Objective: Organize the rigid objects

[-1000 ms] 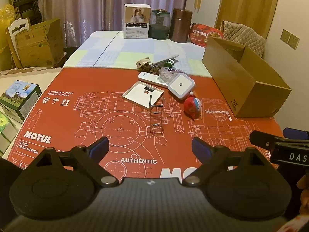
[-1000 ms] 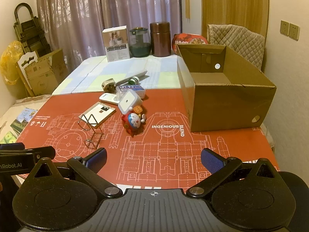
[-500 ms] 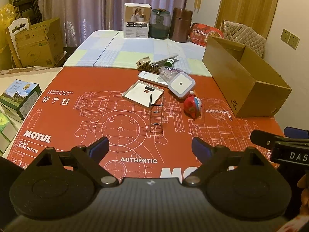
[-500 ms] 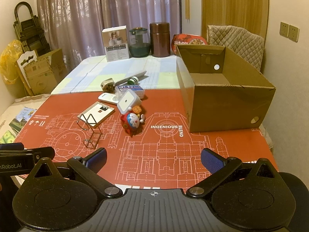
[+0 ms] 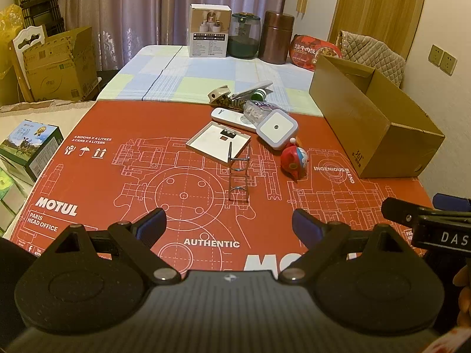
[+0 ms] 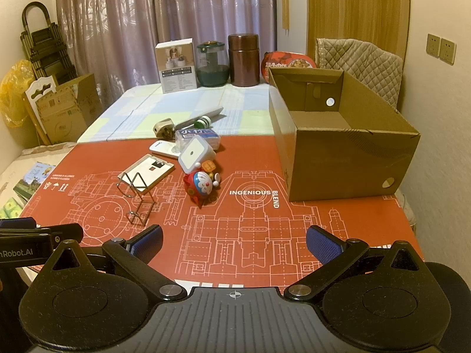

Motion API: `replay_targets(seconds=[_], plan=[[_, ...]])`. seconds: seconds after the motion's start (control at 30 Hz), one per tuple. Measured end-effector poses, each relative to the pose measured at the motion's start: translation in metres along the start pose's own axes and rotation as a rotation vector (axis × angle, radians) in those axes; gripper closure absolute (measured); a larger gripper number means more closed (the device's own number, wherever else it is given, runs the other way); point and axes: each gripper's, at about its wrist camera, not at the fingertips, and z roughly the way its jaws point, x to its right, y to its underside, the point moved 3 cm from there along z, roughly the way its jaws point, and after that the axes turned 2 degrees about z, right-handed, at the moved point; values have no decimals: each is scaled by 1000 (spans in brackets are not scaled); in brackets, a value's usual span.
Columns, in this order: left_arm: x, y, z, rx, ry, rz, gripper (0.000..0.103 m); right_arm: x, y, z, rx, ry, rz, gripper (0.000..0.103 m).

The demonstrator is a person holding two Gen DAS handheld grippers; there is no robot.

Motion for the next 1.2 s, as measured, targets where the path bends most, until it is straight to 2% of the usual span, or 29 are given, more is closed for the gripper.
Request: replay_targets(seconds=[0.9,1.2], plan=[[-3,-3,3,4,-5,7,13,-4,0,6,-7,-1,-6,2],[-10,-3,21,-19,18,-2,13,-5,-2,24,-24,-14,-4,2]])
